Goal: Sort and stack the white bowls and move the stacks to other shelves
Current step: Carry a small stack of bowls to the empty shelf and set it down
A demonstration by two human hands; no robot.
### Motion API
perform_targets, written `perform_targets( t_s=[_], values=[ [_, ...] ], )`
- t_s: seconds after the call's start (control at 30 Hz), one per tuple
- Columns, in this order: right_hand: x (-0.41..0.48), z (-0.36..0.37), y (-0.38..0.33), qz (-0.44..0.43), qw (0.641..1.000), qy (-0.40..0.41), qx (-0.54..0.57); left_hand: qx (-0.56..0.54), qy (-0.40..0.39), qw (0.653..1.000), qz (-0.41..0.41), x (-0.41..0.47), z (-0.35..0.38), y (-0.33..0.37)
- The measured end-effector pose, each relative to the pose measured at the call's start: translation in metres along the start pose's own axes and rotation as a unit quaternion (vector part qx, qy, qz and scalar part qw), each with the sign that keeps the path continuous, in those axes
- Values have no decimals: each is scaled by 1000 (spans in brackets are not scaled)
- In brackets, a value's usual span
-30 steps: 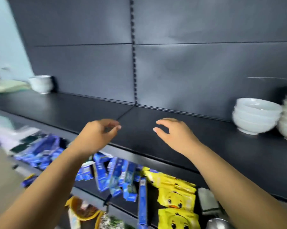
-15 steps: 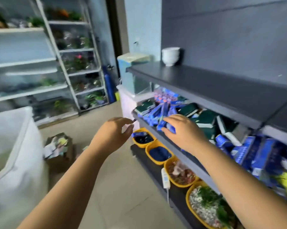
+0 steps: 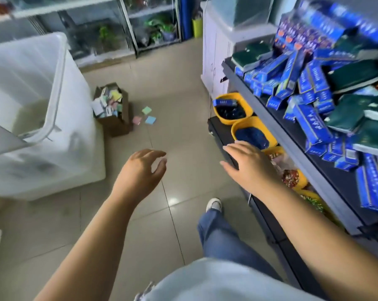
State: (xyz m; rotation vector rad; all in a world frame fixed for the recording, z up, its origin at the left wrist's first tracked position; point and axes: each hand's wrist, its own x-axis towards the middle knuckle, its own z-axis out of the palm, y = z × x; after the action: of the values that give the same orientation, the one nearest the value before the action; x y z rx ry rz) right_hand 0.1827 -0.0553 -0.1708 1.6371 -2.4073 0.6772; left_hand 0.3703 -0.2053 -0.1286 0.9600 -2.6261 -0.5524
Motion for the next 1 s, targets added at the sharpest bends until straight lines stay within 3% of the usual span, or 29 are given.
perform_targets(
  t_s=[0.17,0.3,0.63,0.83,1.0],
  values=[
    [45,40,43,3,998,-57,16,23,-52,998,-39,72,20,-17],
    [106,48,78,13,999,-34,19,22,-63,997,-41,144,34,-8],
    [238,58,148,54,995,-78,-6,19,-92,994,52,319,52,-4],
    [338,27,182,126,990,41,-53,-39,-96,985,140,455,50,11],
    [409,-25,195,192,961,149,-135,-88,-106,945,297,570,29,42]
  ],
)
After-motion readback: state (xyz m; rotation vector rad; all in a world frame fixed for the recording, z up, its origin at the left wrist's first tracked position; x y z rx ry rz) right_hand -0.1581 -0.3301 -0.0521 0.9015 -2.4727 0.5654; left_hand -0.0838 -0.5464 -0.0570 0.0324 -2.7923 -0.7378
